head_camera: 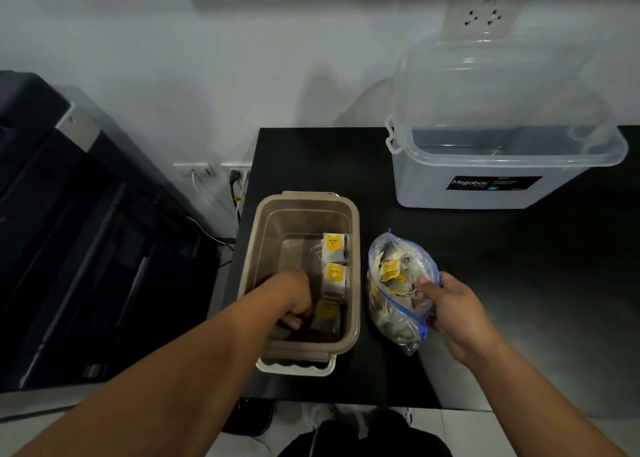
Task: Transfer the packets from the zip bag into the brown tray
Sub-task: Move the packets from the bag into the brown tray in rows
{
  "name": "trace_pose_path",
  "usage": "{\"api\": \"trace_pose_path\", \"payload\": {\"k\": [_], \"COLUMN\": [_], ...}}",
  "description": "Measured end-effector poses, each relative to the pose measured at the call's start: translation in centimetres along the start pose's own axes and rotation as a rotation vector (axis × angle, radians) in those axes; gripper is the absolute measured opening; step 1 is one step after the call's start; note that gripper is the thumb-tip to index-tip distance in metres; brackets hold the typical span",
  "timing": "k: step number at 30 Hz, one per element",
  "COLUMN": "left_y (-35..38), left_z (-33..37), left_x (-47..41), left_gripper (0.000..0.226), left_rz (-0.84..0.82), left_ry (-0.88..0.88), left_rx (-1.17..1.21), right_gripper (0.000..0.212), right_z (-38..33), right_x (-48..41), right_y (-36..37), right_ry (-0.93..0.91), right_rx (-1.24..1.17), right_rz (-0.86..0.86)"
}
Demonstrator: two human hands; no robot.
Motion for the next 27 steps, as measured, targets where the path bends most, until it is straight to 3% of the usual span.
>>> {"api": "trace_pose_path", "payload": {"k": [19,23,27], "left_y": [-0.6,-4.2,-2.0], "left_z": [1.7,5.3,9.9], "left_x": [2.8,9.2,15.5], "left_gripper": [0.016,0.018,0.005], "left_rz": [0.036,0.447,0.532], "left_ry": [0.034,0.211,0.606], "left_rx": [-0.177,-0.416,-0.266], "right_gripper": [0.015,0.014,0.014], "right_z": [0.7,0.1,-0.7], "right_x": [-0.2,0.1,0.3], "right_y": [0.9,0.8,0.5], "right_ry": [-0.032,-0.023,-0.025], "right_rx": [-0.003,0.010,0.046], "right_rz": [-0.005,-0.042,-0.070]}}
Point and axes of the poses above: each hand's wrist, its own x-axis away from the middle knuckle, its own y-axis out of the palm, z = x × y, the point moved 6 cm from there along -x, towards the middle knuckle, and after that the axes turned 12 degrees about -z, right-handed, at the moved point
